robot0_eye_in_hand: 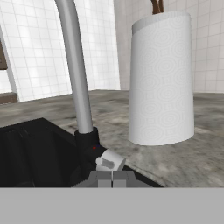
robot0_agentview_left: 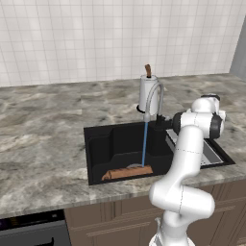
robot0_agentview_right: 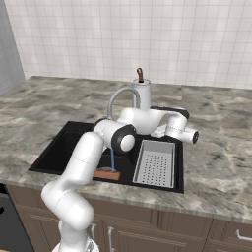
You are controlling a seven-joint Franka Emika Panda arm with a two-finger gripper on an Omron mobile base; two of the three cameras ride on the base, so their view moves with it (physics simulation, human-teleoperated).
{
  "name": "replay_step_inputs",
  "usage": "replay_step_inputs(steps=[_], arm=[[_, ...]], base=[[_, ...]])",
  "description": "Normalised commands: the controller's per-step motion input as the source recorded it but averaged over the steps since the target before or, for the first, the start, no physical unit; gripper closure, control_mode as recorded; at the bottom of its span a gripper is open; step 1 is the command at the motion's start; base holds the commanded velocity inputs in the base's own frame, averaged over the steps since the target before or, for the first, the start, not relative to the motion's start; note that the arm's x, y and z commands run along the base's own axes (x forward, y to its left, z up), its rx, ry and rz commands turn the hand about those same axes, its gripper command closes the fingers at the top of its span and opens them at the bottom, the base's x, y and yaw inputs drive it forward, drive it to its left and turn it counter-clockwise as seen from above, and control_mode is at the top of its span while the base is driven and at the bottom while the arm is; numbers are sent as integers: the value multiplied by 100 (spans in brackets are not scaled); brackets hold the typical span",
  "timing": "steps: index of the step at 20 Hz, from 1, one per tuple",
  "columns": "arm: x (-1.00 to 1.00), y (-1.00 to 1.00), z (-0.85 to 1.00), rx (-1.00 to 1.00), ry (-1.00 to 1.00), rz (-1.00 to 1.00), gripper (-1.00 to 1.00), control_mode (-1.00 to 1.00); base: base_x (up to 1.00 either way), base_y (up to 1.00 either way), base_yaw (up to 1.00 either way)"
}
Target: Turn on the sink faucet with hot water and rinse the cutting board for ten seconds, then turn off the faucet. Push the cutting board to reach the water if necessary.
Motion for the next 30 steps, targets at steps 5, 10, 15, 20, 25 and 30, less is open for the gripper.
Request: replay_step_inputs(steps=[5,10,15,20,25,30], arm=[[0,0,0,0,0,0,100,-100],[2,0,-1,0,0,0,100,-100],[8,0,-17,0,0,0,100,-100],[16,0,-13,0,0,0,100,-100],[15,4,0,0,0,0,100,-100],[9,8,0,0,0,0,100,-100]], base=[[0,0,0],[0,0,0],[0,0,0],[0,0,0],[0,0,0],[0,0,0]])
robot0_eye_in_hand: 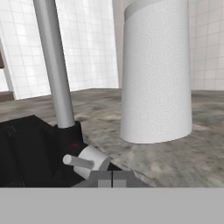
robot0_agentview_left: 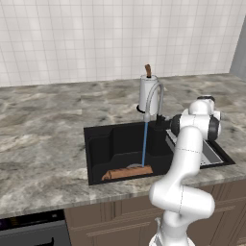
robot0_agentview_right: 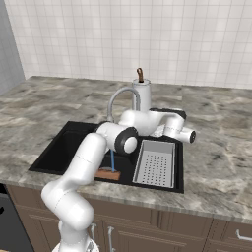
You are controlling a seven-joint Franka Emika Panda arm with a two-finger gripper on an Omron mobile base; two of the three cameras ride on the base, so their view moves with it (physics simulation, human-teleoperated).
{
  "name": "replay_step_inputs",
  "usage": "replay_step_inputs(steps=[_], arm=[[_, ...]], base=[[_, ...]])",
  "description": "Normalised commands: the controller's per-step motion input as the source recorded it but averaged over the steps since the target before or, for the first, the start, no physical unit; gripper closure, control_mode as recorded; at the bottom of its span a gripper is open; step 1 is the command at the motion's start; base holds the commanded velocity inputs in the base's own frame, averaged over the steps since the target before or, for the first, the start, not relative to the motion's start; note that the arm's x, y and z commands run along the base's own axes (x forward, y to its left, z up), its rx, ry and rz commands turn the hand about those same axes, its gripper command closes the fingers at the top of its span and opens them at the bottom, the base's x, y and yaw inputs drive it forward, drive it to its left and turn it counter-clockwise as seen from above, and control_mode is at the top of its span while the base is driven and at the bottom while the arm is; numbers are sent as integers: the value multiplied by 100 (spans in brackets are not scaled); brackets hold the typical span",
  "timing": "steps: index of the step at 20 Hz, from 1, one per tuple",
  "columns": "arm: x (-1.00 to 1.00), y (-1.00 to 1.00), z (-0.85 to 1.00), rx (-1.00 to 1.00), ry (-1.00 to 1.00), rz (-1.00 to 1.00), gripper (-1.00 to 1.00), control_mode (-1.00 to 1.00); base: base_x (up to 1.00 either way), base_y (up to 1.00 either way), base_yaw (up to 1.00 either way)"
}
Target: Turn on the sink faucet with hot water and rinse the cutting board for ten seconds, then turn off the faucet. Push the cutting board to reach the water if necessary.
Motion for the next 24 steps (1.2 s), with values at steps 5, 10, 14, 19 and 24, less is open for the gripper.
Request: replay_step_inputs(steps=[5,10,14,19,24], arm=[[4,13,0,0,0,0,100,-100],[7,14,0,0,0,0,100,-100],[8,12,0,0,0,0,100,-100],[2,18,0,0,0,0,100,-100],[0,23,0,0,0,-2,100,-100]], base=[[0,0,0],[0,0,0],[0,0,0],[0,0,0],[0,0,0]])
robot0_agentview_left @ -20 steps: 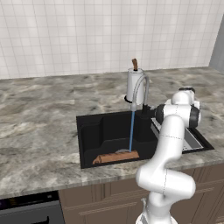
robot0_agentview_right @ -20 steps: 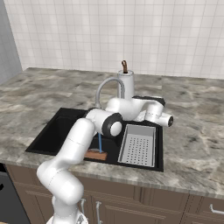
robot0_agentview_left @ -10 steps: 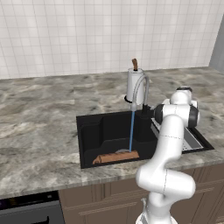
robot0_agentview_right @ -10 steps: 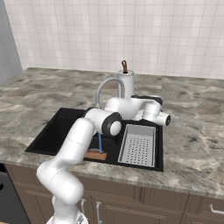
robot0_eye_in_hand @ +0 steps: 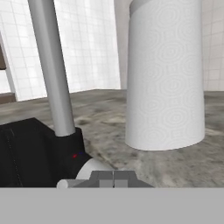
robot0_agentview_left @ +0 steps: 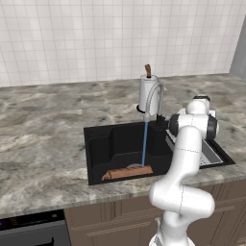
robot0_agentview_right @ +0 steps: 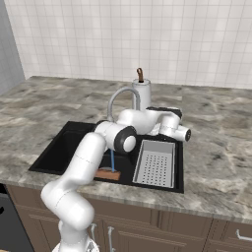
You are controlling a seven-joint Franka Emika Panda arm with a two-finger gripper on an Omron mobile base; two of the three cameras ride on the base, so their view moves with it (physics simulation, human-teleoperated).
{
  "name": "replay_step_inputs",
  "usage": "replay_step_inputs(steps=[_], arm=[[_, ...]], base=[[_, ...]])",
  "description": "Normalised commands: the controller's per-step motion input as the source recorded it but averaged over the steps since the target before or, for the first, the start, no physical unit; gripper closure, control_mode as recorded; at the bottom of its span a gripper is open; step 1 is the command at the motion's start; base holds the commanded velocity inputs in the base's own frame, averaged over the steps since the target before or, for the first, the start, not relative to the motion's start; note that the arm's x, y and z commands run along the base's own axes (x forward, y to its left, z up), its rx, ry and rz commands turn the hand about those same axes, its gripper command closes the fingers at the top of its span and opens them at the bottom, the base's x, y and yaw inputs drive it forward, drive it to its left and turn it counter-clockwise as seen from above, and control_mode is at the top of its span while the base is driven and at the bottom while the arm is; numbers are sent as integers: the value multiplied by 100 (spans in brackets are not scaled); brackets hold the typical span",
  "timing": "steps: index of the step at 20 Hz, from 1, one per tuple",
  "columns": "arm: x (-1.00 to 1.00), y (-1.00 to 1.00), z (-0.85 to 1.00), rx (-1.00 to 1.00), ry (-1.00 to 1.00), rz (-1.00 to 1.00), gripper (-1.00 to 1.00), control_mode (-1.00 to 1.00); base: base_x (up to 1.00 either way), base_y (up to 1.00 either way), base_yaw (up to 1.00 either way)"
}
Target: Turn on the sink faucet with hot water and rinse the cutting board for ten seconds, then turn off the faucet. Push the cutting board to reach the water if necessary.
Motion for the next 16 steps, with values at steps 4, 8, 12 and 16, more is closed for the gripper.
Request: replay_step_inputs(steps=[4,8,12,16], arm=[[0,23,0,0,0,-3,100,-100],[0,30,0,0,0,-4,100,-100],[0,33,0,-1,0,-4,100,-100],[0,39,0,-3,0,-4,100,-100]], base=[[0,0,0],[0,0,0],[0,0,0],[0,0,0]])
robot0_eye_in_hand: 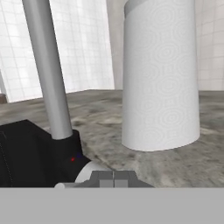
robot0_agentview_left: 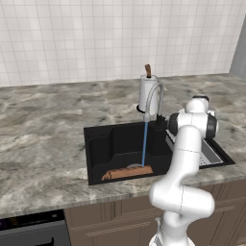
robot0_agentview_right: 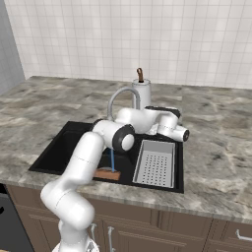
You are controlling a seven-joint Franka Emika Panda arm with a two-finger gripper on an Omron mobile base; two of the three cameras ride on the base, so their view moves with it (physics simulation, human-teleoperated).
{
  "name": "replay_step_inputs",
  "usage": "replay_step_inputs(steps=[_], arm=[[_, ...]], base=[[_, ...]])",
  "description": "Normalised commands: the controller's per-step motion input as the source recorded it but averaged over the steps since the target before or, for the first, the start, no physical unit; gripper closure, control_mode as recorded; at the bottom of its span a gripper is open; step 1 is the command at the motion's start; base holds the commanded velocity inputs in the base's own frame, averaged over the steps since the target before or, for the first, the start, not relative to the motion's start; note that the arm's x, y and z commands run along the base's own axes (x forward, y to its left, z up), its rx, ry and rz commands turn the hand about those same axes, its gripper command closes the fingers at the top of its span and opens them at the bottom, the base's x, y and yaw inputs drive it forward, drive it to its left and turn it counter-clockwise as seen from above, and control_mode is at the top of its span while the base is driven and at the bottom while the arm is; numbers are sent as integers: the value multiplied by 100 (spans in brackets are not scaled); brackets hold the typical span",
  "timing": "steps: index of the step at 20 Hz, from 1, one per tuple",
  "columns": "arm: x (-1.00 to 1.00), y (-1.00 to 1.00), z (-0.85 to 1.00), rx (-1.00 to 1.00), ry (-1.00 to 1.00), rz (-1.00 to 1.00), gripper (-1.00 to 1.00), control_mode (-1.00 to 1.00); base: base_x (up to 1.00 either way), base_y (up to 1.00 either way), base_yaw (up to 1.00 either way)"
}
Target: Turn on the sink faucet with hot water and rinse the cutting board for ten seconds, then turn off the faucet. Push the cutting board to reach the water if necessary.
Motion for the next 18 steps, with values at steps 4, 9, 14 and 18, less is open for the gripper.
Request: replay_step_inputs(steps=[4,9,14,18], arm=[[0,43,0,-3,0,-3,100,-100],[0,43,-1,-4,0,-2,100,-100],[0,43,-2,-4,-1,-2,100,-100],[0,43,-4,-3,-1,-2,100,-100]], base=[[0,0,0],[0,0,0],[0,0,0],[0,0,0]])
